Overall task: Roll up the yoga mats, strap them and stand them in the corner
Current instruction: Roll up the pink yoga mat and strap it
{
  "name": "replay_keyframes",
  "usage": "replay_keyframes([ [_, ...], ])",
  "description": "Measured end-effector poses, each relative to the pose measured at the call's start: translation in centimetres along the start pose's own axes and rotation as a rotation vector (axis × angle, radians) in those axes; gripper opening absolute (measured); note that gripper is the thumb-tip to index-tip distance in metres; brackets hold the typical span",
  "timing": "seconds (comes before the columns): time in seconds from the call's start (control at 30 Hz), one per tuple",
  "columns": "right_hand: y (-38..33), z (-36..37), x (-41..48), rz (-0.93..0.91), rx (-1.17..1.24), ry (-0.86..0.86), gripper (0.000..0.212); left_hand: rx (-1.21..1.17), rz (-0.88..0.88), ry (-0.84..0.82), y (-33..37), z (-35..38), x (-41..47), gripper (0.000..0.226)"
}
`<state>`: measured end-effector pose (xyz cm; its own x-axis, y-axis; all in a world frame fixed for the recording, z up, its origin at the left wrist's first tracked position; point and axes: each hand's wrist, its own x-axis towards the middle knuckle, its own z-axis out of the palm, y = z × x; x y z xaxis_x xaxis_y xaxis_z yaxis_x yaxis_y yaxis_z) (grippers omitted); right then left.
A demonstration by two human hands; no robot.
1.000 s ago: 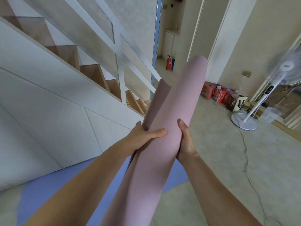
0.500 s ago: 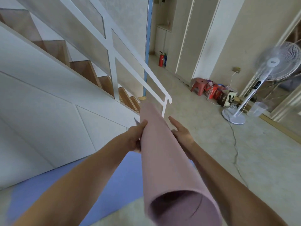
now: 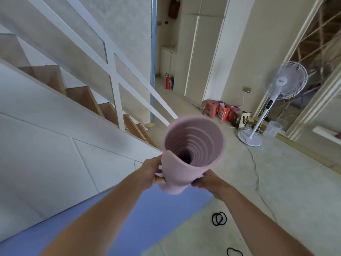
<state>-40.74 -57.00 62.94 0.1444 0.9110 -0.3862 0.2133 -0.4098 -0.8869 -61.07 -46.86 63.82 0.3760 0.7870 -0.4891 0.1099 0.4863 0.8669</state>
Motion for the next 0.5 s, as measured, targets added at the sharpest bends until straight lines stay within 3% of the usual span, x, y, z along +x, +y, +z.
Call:
replay_keyframes([
  [0.1,3.5,-0.1,0.4,0.04,-0.149,0.114,0.079,0.003,0.017,-0.047,-2.2,1.5,1.4,0.03],
  [0.23,9.5,-0.9,0.8,0.075,-0.054,0.349,0.062,-0.039,-0.129,-0.069,-6.4,6.5,4.2,0.021],
  [0.33,14.0,-3.8,1.3,0.24,0.255,0.405,0.05,-0.012,-0.297,-0.049,-9.4,11.4,6.5,0.021],
  [0.4,16.5,-6.2,1.6,0.369,0.499,0.361,0.023,-0.027,-0.401,-0.018,-11.5,14.4,9.0,0.024],
  [0.43,17.8,-7.4,2.0,0.419,0.585,0.351,0.019,-0.017,-0.427,-0.021,-13.0,15.6,10.5,0.023],
  [0.5,21.4,-9.4,3.3,0.485,0.587,0.381,0.041,-0.002,-0.479,-0.02,-16.2,18.1,13.4,0.019],
])
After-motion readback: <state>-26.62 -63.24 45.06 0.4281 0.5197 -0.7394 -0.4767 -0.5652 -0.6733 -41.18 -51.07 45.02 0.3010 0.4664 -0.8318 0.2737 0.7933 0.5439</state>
